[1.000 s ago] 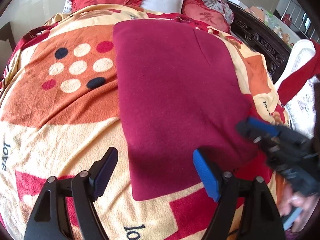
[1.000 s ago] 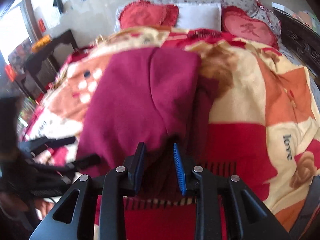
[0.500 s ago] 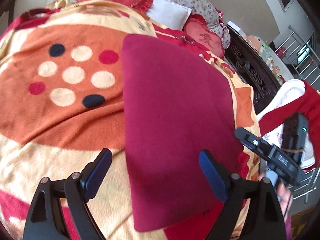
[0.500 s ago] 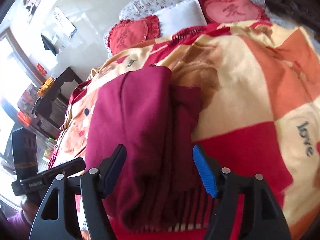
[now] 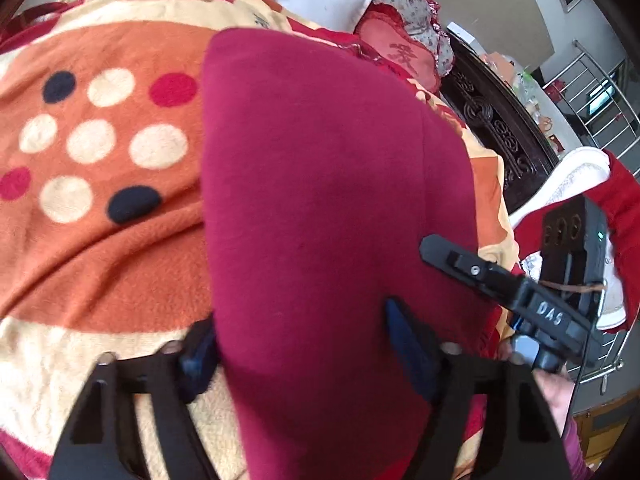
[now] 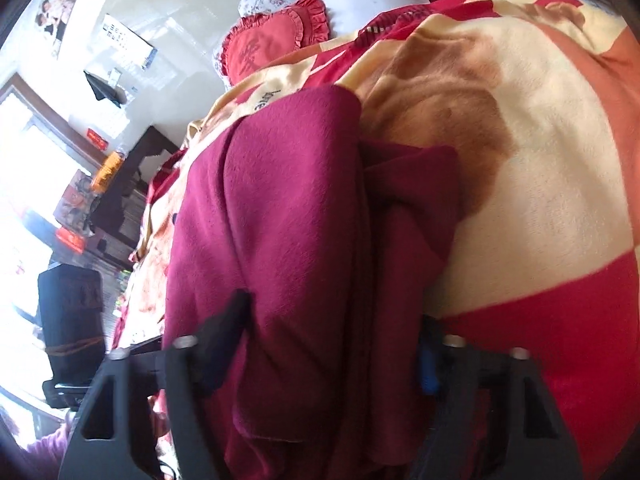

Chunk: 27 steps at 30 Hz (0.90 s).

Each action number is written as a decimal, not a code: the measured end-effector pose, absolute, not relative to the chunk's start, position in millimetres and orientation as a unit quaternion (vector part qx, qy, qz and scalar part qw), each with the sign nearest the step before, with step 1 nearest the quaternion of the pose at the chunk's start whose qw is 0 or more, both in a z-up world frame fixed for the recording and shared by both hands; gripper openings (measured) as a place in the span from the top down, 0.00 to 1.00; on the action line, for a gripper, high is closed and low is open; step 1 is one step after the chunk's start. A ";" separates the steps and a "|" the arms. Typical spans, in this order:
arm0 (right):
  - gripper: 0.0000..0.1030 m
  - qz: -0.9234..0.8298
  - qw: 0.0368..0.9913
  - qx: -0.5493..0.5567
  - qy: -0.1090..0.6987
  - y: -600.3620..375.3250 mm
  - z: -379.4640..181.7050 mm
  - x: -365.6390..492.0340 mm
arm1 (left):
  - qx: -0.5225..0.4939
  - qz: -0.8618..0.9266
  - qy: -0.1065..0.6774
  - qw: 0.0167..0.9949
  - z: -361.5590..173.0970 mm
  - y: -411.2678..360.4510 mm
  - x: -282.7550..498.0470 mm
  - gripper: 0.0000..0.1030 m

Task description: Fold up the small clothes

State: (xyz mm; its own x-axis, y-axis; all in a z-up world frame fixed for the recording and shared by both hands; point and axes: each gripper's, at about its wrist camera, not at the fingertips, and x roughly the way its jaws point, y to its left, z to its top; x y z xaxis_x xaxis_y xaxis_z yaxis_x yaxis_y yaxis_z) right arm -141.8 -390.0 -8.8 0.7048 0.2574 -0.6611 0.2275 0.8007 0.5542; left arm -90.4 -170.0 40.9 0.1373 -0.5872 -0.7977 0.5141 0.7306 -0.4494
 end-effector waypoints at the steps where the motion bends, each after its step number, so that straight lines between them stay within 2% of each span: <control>1: 0.68 0.000 0.871 0.305 0.384 -385.6 -4.4 -142.9 | -0.032 -0.366 0.543 0.755 45.2 -166.0 -92.5 0.40; 2: 0.76 -0.003 0.875 0.300 0.381 -382.4 1.0 -147.0 | -0.031 -0.368 0.540 0.757 50.5 -163.0 -94.0 0.45; 5: 0.81 0.014 0.876 0.313 0.365 -374.1 19.1 -157.0 | -0.016 -0.364 0.527 0.767 75.8 -149.4 -103.6 0.46; 10: 0.82 0.048 0.867 0.327 0.374 -340.1 37.1 -169.6 | 0.007 -0.355 0.523 0.775 103.1 -110.4 -125.0 0.46; 15: 0.77 0.074 0.847 0.338 0.405 -300.5 21.8 -180.3 | 0.031 -0.322 0.544 0.774 80.3 -71.5 -151.1 0.44; 18: 0.72 0.056 0.825 0.325 0.459 -287.1 -3.5 -181.3 | 0.041 -0.300 0.553 0.776 58.8 -63.6 -160.4 0.33; 22: 0.71 0.038 0.837 0.320 0.442 -291.7 13.0 -202.7 | 0.063 -0.279 0.505 0.814 68.3 -58.1 -174.5 0.17; 25: 0.72 0.015 0.871 0.257 0.418 -281.0 47.5 -213.9 | 0.075 -0.273 0.481 0.830 77.7 -60.1 -180.1 0.17; 27: 0.76 0.032 0.890 0.211 0.403 -269.0 65.7 -212.9 | 0.081 -0.265 0.475 0.835 78.8 -63.0 -180.1 0.17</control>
State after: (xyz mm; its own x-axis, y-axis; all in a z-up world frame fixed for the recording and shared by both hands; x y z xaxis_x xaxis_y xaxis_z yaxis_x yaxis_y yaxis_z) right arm -212.9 -269.0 65.7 0.6724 0.2273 -0.7044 0.1138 0.9086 0.4019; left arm -180.1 -63.0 78.8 0.4083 -0.3662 -0.8362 0.5201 0.8461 -0.1166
